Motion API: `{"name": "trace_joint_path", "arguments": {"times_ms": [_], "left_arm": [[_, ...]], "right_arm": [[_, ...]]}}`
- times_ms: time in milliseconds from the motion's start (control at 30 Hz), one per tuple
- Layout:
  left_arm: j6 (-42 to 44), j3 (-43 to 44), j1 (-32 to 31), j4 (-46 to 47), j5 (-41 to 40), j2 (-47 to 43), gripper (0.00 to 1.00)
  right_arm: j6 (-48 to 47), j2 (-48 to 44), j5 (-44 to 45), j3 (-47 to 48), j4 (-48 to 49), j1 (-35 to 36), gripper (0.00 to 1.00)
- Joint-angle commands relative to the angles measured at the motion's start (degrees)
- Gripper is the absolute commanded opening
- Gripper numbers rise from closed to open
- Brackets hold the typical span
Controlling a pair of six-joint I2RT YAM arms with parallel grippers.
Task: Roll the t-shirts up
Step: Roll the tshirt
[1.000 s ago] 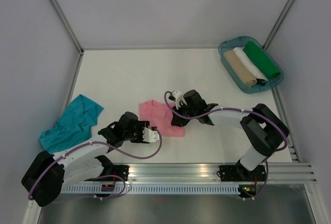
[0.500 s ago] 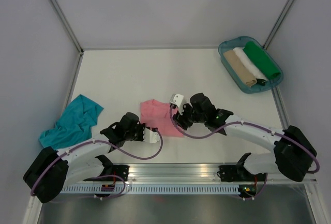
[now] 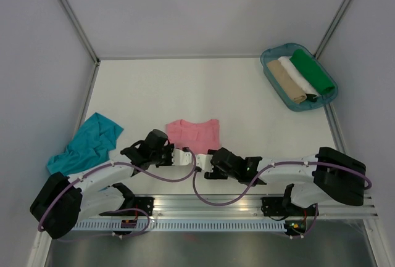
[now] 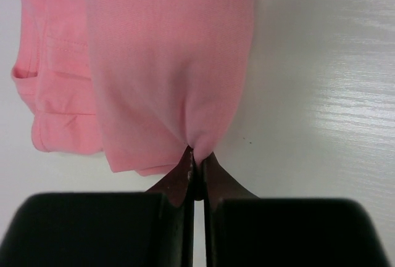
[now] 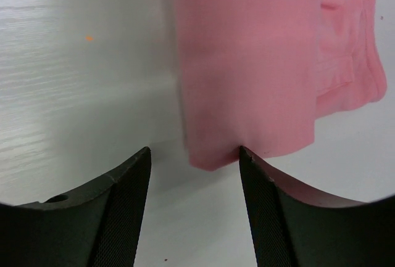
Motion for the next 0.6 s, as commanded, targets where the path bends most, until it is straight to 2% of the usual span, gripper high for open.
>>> {"name": "trace_joint_path", "arguments": {"times_ms": [0,133,200,233,267,367,433,567], "left_arm": [[-2.55,2.11,0.35,-1.62,1.87,0.62,0.02],[-1.67,2.2,0.53,-2.32,2.57,0.71,0.02],[-1.32,2.46,0.62,-2.85,3.27,1.23,0.02],[-1.66,2.73,0.71,-3.2,3.27,1.32,0.02],[-1.93,2.99,0.88,-3.9,3.45,1.41,0.02],[-2.46,4.57,2.72,-7.32,5.72,1.24,0.02],[-3.42,5.98,4.13,-9.35,8.0,0.8,0.02],[-4.22,8.96,6.68,-16.64,12.4,0.1,0.02]], "right_arm": [[-0.13,2.79,8.59,0.7,7.11,0.21,0.66],[-0.22,9.82,13.25,3.24,6.34,-0.14,0.66],[2.32,12.55,11.42,6.93,2.48,-1.62,0.56],[2.94,12.73,10.36,7.72,1.59,-2.16,0.48],[3.47,12.47,9.31,7.9,1.41,-2.6,0.32],[3.31,8.79,3.95,5.89,1.85,-4.09,0.15],[2.25,5.01,-2.2,5.53,0.53,-4.88,0.12],[1.55,-1.4,-12.56,8.51,-8.84,-6.38,0.03]]}}
